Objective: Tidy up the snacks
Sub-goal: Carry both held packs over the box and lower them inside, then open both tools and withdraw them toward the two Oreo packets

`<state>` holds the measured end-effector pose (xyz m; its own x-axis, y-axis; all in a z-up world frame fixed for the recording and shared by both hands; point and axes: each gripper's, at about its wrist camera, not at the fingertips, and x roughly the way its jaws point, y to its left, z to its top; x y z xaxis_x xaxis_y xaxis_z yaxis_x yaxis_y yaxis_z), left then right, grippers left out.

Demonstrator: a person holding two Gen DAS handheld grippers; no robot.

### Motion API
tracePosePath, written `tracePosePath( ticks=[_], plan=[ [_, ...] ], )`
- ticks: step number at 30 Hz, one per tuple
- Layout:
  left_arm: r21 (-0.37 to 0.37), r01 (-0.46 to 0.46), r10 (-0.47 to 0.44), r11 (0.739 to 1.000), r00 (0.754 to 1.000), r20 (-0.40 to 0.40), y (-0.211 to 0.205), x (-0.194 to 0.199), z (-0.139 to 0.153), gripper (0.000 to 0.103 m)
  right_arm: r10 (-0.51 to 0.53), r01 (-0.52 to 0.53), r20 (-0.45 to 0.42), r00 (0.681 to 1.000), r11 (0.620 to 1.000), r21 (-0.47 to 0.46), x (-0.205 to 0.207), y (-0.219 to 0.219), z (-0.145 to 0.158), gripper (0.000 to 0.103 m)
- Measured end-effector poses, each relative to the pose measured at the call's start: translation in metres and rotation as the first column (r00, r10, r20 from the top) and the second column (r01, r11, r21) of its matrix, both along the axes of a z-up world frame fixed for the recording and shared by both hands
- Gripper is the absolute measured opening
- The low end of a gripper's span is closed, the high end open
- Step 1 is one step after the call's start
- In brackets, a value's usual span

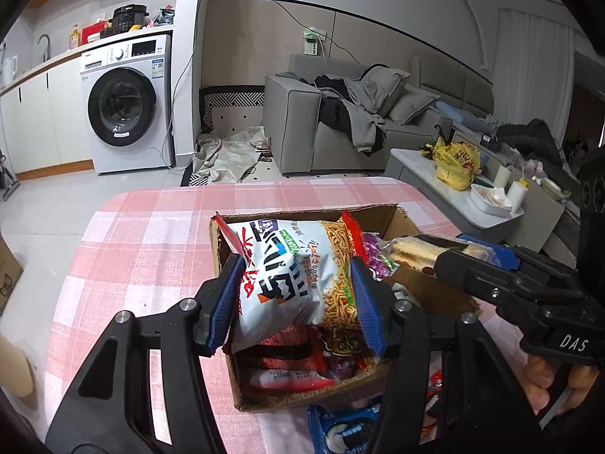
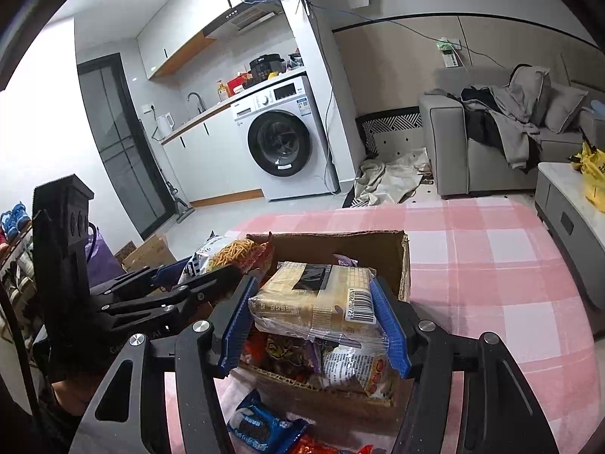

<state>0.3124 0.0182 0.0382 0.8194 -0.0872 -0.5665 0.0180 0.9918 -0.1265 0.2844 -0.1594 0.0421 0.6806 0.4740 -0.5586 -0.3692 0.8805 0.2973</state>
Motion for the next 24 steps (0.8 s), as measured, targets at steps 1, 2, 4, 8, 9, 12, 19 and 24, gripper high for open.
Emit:
tracePosePath(
  ticks=[1,2,4,8,9,12,19,24],
  plan=[
    [0.006,-0.001,0.001,1.0,1.0,0.0,-0.001,0.003,-0.002,0.053,-0.002,0.002,-0.003,1.0,1.0,0.001,0.003,0.0,-0.002,0.061],
    [0.008,-0.001,0.001,1.0,1.0,-0.002,-0.001,0.005,-0.003,0.053,-0.008,0.008,-0.01,1.0,1.0,0.004,0.006,0.0,-0.004,0.061],
    [0.012,0.001,-0.001,1.0,1.0,-0.008,-0.002,0.011,-0.008,0.053,-0.016,0.016,-0.019,1.0,1.0,0.011,0.012,0.0,-0.009,0.061],
    [0.035,0.003,-0.003,0.999,1.0,-0.004,-0.008,0.016,-0.015,0.054,-0.024,0.024,-0.029,0.999,1.0,0.006,0.02,0.0,-0.017,0.061],
    [0.038,0.003,-0.003,0.999,1.0,-0.005,-0.01,0.018,-0.016,0.054,-0.026,0.026,-0.033,0.999,1.0,0.006,0.022,-0.001,-0.02,0.061],
    [0.043,0.013,-0.012,0.999,1.0,-0.01,-0.015,0.024,-0.019,0.054,-0.026,0.026,-0.042,0.999,1.0,-0.01,0.027,-0.001,-0.024,0.061],
    [0.041,0.018,-0.016,0.999,0.999,-0.032,-0.02,0.037,-0.029,0.054,-0.018,0.017,-0.05,0.999,0.999,-0.033,0.034,0.002,-0.033,0.061],
    [0.04,0.015,-0.013,0.999,0.999,-0.038,-0.02,0.039,-0.03,0.055,-0.005,0.003,-0.053,0.999,0.999,-0.035,0.037,0.003,-0.034,0.065]
  ],
)
